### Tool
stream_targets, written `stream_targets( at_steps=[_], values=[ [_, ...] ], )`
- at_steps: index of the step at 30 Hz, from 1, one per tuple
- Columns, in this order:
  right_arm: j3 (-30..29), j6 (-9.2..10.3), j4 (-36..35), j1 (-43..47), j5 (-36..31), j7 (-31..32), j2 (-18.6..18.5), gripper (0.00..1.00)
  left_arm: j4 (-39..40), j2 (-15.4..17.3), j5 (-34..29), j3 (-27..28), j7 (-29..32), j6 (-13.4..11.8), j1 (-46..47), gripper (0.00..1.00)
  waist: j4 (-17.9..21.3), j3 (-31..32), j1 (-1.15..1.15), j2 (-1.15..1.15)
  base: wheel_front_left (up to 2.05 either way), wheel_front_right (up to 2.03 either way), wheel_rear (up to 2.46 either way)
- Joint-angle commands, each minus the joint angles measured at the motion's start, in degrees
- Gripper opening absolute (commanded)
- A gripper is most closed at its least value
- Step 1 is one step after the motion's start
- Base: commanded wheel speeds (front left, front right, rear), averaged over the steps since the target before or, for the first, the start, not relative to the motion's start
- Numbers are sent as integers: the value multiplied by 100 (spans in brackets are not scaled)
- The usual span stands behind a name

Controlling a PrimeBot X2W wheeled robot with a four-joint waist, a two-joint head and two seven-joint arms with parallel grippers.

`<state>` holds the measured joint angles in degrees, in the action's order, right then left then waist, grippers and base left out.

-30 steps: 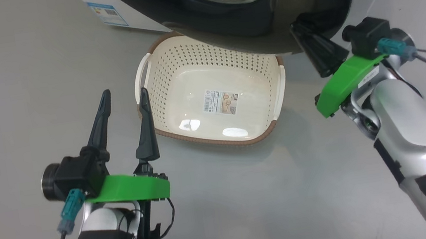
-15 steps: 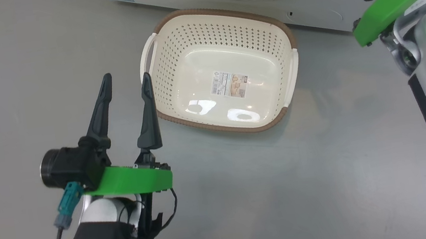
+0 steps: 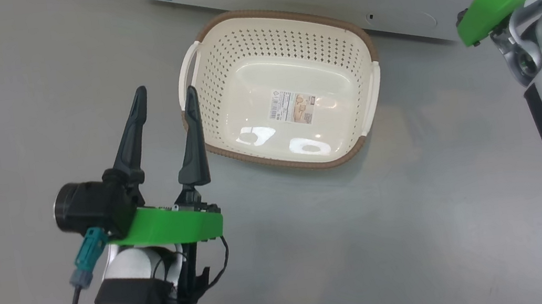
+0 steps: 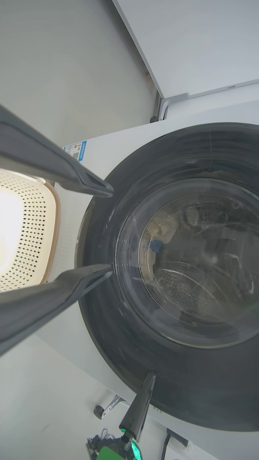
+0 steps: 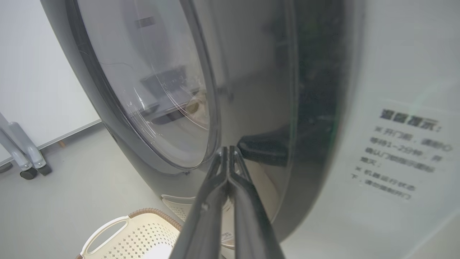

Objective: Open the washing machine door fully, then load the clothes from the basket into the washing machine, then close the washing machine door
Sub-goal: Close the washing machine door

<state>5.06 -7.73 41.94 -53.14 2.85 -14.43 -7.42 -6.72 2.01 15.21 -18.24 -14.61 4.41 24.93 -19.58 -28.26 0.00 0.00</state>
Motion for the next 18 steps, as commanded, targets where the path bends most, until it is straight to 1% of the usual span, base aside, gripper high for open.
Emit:
stream_targets(
  at_steps=[1, 6, 11, 14, 18],
  values=[
    [83, 24, -241, -5, 12, -56, 106, 0, 163, 88, -17, 205, -39, -23, 88, 100, 25, 38, 0, 0, 0, 0, 0],
    [429, 24, -496, 338, 41, -57, 117, 0, 106, 88, -52, 254, -39, -1, 54, 100, 127, 166, 0, 0, 0, 0, 0],
    [663, 24, -897, 921, 114, -57, 78, 0, 54, 88, -90, 295, -39, 25, -49, 100, 276, 369, 0, 0, 0, 0, 0],
    [718, 24, -1236, 1327, 193, -57, 40, 0, -3, 88, -150, 349, -39, 34, -147, 100, 405, 528, 0, 0, 0, 0, 0],
    [633, 24, -1767, 1880, 244, -57, 36, 0, -119, 91, -230, 451, -39, 74, -306, 100, 610, 767, 0, 0, 0, 0, 0]
  ],
)
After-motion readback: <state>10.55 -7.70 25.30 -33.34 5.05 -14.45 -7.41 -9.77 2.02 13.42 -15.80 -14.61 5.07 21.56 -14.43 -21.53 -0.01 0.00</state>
